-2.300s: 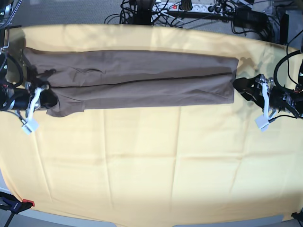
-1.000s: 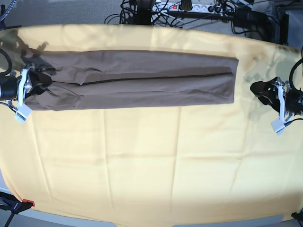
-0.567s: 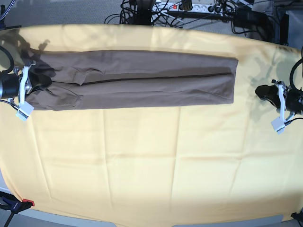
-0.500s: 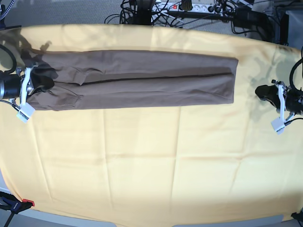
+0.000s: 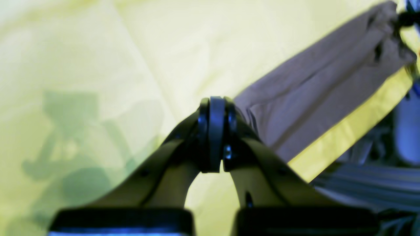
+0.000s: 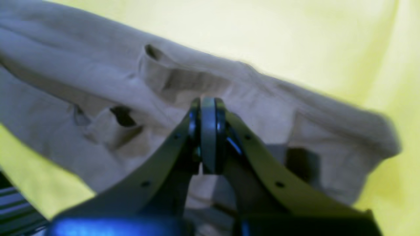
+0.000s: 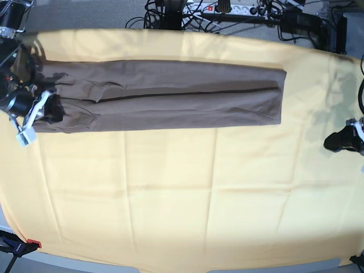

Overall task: Fold the T-shirt properly
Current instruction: 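Reposition both grippers at the ends of the folded shirt strip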

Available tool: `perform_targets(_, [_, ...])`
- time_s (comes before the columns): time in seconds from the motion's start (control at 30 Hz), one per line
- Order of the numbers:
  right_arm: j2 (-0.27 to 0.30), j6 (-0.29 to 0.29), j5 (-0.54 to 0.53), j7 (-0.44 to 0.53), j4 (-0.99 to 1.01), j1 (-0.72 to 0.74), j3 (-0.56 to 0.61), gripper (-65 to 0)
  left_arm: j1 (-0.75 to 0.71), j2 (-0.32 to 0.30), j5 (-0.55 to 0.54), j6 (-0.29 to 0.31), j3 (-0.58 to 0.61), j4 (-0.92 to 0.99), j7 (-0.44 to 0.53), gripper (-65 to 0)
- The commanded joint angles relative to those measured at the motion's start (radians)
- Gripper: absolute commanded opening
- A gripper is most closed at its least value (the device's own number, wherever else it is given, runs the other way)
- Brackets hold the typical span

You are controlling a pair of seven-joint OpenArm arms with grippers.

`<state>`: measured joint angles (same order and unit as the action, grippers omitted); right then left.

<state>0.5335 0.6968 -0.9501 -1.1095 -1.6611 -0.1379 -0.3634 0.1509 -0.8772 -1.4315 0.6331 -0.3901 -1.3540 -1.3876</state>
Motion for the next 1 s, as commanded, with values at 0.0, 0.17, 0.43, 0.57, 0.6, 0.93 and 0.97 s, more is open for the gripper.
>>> perform_targets(0.0, [0.017,0.001,0.014,0.037,-0.011,-0.003,-0.011,-65.0,-0.007,-0.017,-0.017,0.002,-0.043,-0.01,0.011,-65.0])
perform_targets(0.17, [-0.004,0.001,0.164,0.087,-0.011,-0.047,-0.01,-65.0,-0.129,0.061,-0.016,0.003,-0.17,-0.01,0.011,-65.0])
perform_targets(0.43, [-0.04,-0.016,0.278,0.2,-0.005,-0.119,-0.01,-65.0,-0.262,0.187,-0.005,0.047,-0.293,-0.01,0.038,-65.0])
perform_targets(0.57, [-0.049,-0.017,0.267,0.2,-0.005,-0.118,-0.01,-65.0,-0.262,0.256,0.028,0.022,-0.293,-0.01,0.05,-31.7])
perform_targets(0.6, [-0.051,-0.017,0.267,0.197,-0.005,-0.118,-0.01,-65.0,-0.266,0.272,0.028,-0.008,-0.291,-0.01,0.05,-23.8])
perform_targets(0.93, [-0.051,-0.024,0.261,0.174,-0.005,-0.117,-0.01,-65.0,-0.317,0.319,0.021,-0.035,-0.172,-0.01,0.056,-17.7])
perform_targets(0.97, [-0.051,-0.024,0.249,0.174,-0.005,-0.117,-0.01,-65.0,-0.317,0.328,0.021,-0.035,-0.162,-0.01,0.058,-17.7])
